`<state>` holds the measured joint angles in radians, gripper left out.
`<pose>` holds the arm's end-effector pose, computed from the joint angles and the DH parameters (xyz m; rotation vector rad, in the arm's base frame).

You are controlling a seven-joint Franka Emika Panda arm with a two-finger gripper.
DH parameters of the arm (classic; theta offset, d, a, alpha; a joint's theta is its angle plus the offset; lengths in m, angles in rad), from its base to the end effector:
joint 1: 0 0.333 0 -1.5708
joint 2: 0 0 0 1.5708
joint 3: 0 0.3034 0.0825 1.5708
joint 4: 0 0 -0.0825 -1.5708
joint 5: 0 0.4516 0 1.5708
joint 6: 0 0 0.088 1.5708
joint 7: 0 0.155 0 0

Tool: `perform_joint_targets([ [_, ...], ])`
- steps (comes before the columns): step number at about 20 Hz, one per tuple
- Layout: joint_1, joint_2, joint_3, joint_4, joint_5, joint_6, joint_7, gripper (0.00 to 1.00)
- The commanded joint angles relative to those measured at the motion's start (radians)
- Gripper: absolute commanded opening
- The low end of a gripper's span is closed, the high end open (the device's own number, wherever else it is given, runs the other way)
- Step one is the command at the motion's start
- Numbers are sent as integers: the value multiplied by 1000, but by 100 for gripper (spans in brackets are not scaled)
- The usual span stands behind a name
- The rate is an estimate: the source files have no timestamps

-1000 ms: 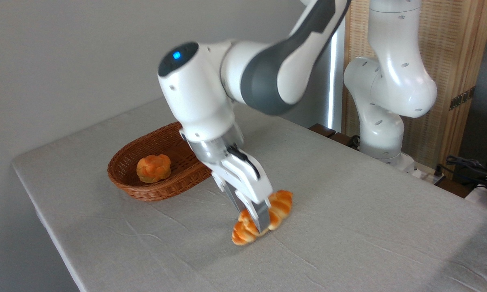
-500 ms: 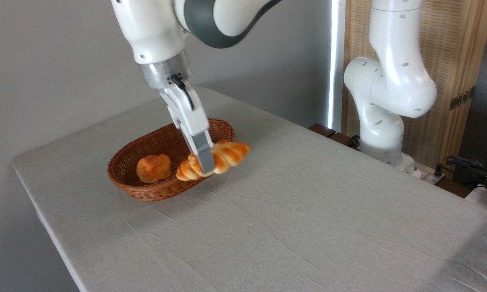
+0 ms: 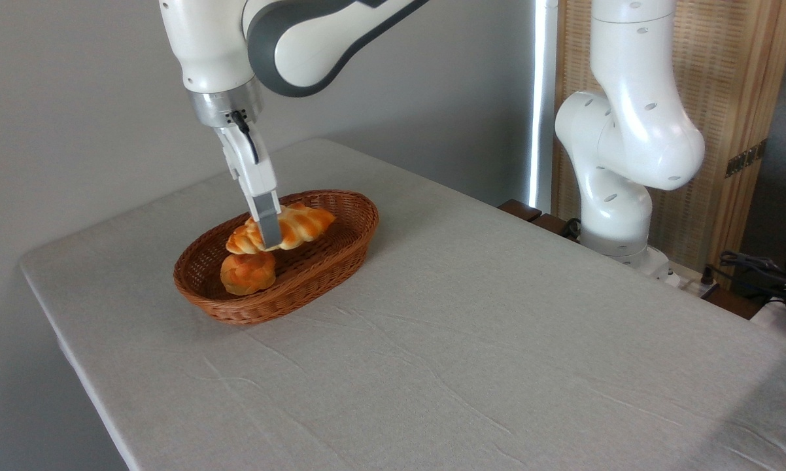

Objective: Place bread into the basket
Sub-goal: 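Lift the braided roll and carry it over the wicker basket, then lower the roll into the basket beside the bun and open the gripper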

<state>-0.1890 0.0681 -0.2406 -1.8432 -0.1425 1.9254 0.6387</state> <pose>0.5817 -0.2827 0.4059 2.6132 -1.4602 0.0469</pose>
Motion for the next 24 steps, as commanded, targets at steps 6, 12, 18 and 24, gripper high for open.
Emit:
perform_joint_targets([
  [6,6,64,-37,16,-6,83,-47,100],
  [12,8,68,-29,16,-3,84,-66,100],
  [18,14,47,-25,58,-5,81,-226,100],
  [24,16,44,-19,61,-2,79,-241,100],
])
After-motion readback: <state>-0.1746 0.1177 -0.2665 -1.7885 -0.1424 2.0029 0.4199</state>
